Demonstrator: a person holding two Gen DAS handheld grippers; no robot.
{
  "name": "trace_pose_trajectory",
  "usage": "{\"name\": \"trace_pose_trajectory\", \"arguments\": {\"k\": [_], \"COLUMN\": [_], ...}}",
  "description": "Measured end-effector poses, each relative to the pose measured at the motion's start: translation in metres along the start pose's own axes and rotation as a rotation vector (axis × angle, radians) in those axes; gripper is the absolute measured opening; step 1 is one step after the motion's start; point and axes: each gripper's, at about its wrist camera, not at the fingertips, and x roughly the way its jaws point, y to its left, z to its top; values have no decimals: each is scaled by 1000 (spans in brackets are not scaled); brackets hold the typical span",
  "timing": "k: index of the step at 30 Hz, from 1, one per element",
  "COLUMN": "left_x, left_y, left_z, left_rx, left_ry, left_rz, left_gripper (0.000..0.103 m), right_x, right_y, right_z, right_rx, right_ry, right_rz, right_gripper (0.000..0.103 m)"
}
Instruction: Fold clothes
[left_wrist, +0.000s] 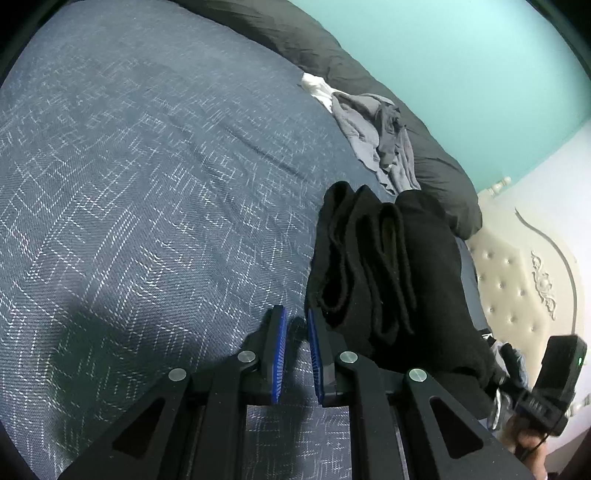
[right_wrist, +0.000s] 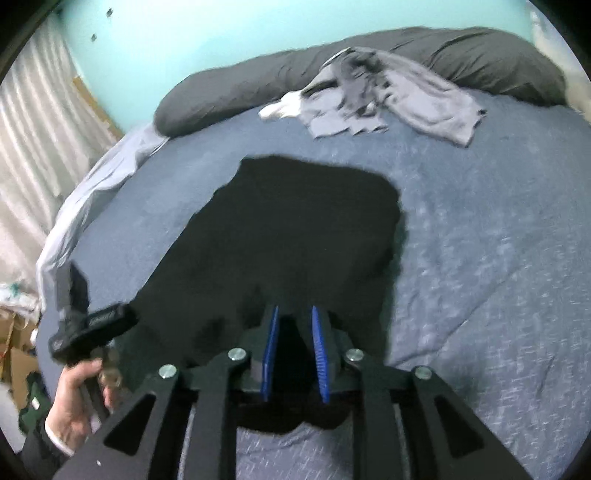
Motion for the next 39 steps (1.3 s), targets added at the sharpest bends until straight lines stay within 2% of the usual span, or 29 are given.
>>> {"name": "trace_pose_trajectory", "arguments": {"k": [2, 4, 11, 21, 26, 28, 32, 36, 39], "left_x": [-2, -4, -17, -26, -31, -30, -27, -25, -23], "left_y": [-1, -2, -14, -26, -51, -62, -74, -72, -60], "left_z": [0, 0, 4, 5, 4, 1, -4, -6, -1], "left_rx": [4, 8, 43, 97, 157, 193, 242, 241, 203], "left_ry": [-2, -5, -31, -40, -46, -41, -30, -26, -29], "left_rz": [1, 0, -4, -11, -83, -94, -87, -76, -69], "left_gripper": [13, 13, 13, 13, 13, 13, 13, 13, 13], "right_x": [2, -1, -13, 20, 21, 22, 14, 20, 20], "right_y": [5, 3, -19, 25, 17, 21, 21, 20, 16], "right_z": [-7, -7, 20, 17, 3, -4, -7, -10, -12], "right_rx": [-46, -43, 66, -28, 6, -26, -24, -26, -13], "right_ry": [28, 17, -65, -24, -10, 20, -12, 14, 16], "right_rz": [-3, 2, -32, -33, -33, -52, -66, -64, -58], "right_gripper": [18, 18, 18, 18, 18, 18, 18, 18, 18]}}
